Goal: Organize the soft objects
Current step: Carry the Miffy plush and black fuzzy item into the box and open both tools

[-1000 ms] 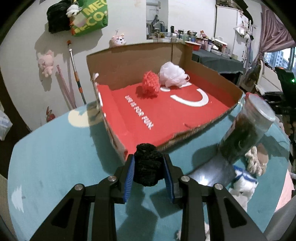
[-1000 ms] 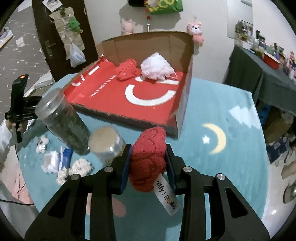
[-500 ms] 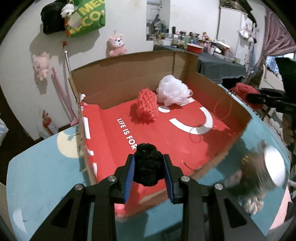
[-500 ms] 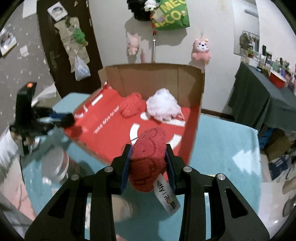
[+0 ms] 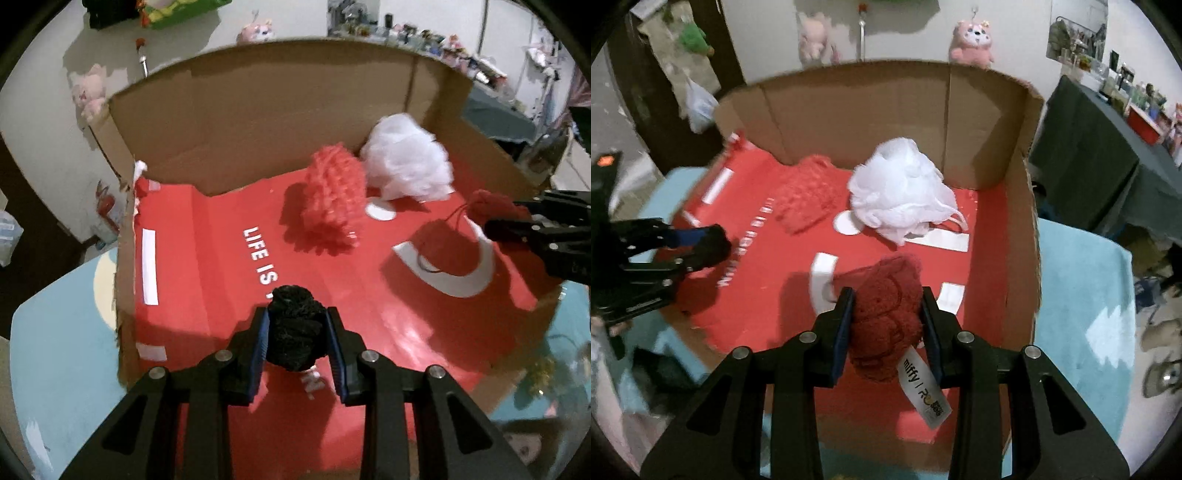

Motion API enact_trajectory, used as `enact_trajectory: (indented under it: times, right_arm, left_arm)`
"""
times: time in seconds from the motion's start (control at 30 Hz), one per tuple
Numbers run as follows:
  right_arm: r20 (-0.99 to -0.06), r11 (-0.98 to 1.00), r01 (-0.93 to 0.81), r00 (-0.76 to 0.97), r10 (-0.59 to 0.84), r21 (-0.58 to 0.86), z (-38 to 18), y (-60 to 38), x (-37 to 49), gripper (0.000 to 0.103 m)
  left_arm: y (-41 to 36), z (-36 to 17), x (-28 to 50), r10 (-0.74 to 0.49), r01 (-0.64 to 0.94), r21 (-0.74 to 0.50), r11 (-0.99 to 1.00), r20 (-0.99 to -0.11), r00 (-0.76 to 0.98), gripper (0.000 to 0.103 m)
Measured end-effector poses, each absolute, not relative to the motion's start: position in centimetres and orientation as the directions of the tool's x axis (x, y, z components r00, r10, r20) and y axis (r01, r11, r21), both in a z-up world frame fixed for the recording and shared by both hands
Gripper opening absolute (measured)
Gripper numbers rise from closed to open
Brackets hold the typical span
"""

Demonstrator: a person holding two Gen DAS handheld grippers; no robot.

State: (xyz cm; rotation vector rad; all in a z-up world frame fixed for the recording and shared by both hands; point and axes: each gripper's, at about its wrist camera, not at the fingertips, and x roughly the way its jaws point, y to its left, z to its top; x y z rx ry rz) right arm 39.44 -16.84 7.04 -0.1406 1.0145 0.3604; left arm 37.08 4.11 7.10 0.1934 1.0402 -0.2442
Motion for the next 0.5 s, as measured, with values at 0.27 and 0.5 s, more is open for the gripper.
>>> enact_trajectory:
  times: [0.27, 0.5]
  right_arm:
    - [-0.893, 0.942, -0.330, 0.440, 0.099, -0.058, 4.5, -15.9, 42.5, 0.033]
    - [-0.900, 0.942, -0.328, 0.428, 0.080, -0.073, 3.5, -16.3, 43.6, 0.035]
  left_arm:
    - [3.3, 6.4, 38.2, -0.043, 0.279, 0.112, 0.954, -0.868, 0.495, 0.032]
    - [2.6, 6.2, 38.4, -0.024, 0.281, 0.136, 0.950, -0.865, 0.501, 0.033]
